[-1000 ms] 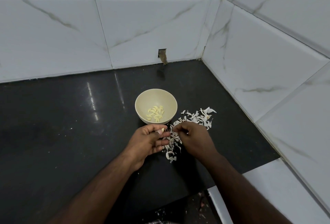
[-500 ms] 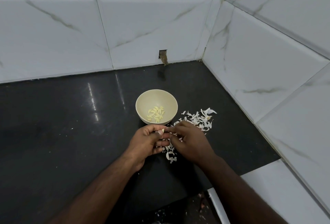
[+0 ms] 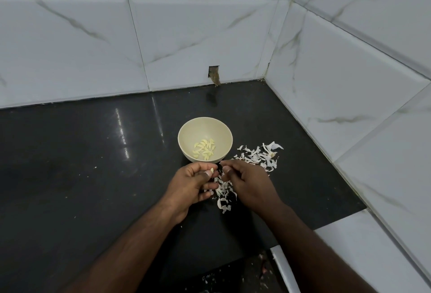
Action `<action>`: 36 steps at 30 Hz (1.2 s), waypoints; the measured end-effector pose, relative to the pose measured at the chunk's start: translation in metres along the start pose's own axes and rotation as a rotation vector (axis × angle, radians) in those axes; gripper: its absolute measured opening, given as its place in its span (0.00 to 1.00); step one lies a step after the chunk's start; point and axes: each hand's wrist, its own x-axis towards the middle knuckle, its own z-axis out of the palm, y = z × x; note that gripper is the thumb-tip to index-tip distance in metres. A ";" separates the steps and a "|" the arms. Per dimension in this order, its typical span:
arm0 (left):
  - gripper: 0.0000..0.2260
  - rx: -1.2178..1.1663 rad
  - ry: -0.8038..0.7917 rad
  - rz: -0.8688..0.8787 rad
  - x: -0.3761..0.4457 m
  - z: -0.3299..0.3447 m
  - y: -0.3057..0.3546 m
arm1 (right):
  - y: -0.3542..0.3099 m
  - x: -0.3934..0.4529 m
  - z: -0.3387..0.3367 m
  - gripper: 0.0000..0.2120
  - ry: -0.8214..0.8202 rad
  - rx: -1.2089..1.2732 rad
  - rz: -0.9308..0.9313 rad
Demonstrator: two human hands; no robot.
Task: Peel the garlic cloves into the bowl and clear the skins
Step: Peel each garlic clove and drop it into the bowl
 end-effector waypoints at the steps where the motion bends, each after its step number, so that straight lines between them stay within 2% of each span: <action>1: 0.08 0.001 -0.001 0.002 0.000 0.000 -0.001 | -0.001 0.000 0.000 0.11 0.014 0.009 -0.009; 6: 0.10 -0.031 -0.020 0.040 -0.001 0.001 -0.001 | -0.003 0.000 0.005 0.14 -0.036 0.023 -0.089; 13: 0.11 -0.083 0.021 0.022 0.000 0.000 -0.002 | 0.002 0.001 0.005 0.04 -0.034 0.329 0.109; 16: 0.10 -0.132 0.033 0.006 0.001 -0.001 -0.002 | 0.002 0.000 0.006 0.05 0.021 0.416 0.137; 18: 0.10 -0.132 0.045 -0.003 0.001 -0.003 -0.002 | 0.003 0.001 0.005 0.11 0.084 0.464 0.178; 20: 0.09 -0.111 0.046 -0.003 0.001 -0.003 -0.002 | 0.005 0.002 0.004 0.16 0.116 0.416 0.191; 21: 0.08 -0.101 0.046 -0.002 0.000 -0.003 -0.001 | 0.006 0.002 0.002 0.14 0.118 0.372 0.178; 23: 0.07 -0.091 0.047 0.004 0.000 -0.002 -0.001 | 0.006 0.002 0.000 0.03 0.087 0.324 0.166; 25: 0.07 -0.086 0.059 0.009 0.000 -0.001 -0.002 | 0.005 0.002 0.000 0.08 0.047 0.324 0.152; 30: 0.06 -0.084 0.084 0.026 0.000 -0.001 -0.003 | -0.001 -0.001 0.003 0.13 -0.008 0.327 0.081; 36: 0.06 -0.003 0.083 0.048 0.001 -0.002 -0.005 | -0.004 0.002 0.005 0.07 0.060 0.504 0.131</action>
